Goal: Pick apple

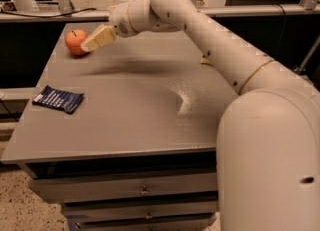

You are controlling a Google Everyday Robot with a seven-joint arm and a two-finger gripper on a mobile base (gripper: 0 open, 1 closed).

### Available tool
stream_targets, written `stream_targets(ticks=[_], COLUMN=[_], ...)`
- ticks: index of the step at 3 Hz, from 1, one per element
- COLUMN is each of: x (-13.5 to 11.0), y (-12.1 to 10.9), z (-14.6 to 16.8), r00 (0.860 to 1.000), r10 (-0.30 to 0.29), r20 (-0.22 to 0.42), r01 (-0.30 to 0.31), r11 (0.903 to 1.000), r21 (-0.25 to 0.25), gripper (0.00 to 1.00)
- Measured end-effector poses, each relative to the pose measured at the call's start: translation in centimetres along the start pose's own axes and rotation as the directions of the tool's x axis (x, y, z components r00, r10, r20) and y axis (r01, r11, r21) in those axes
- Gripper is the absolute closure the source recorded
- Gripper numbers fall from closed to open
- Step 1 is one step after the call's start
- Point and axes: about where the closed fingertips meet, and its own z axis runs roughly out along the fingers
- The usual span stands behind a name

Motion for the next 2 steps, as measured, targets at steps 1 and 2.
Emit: stream_targets(ticks=[1,2], x=[-0.6,-0.1], y=[0.4,1.0], z=[3.6,6.6], r00=[1.0,0.999], r10=[0.011,0.026], r20=[0.023,0.022], r01=[-0.01,-0.024], r11=[0.9992,0.997], r21=[-0.039,-0.073], gripper=[0.0,0.0])
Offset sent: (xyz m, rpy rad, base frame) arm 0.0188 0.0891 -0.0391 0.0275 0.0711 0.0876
